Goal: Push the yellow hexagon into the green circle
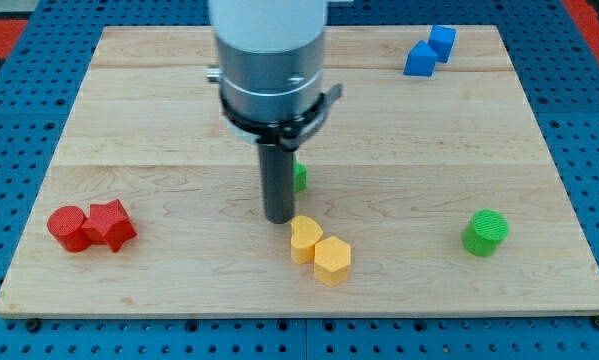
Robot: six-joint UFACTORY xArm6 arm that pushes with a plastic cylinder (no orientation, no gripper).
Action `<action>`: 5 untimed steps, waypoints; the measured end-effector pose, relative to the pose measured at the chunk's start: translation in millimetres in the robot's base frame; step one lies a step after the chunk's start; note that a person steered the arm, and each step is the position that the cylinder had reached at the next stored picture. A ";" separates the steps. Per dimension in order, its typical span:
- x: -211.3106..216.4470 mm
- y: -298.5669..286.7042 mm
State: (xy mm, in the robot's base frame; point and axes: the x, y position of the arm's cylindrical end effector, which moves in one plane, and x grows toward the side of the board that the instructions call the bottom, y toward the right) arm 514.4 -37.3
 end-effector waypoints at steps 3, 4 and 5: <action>45.6 -7.9; 60.6 32.0; 62.5 60.4</action>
State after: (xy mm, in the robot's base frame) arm 576.9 23.2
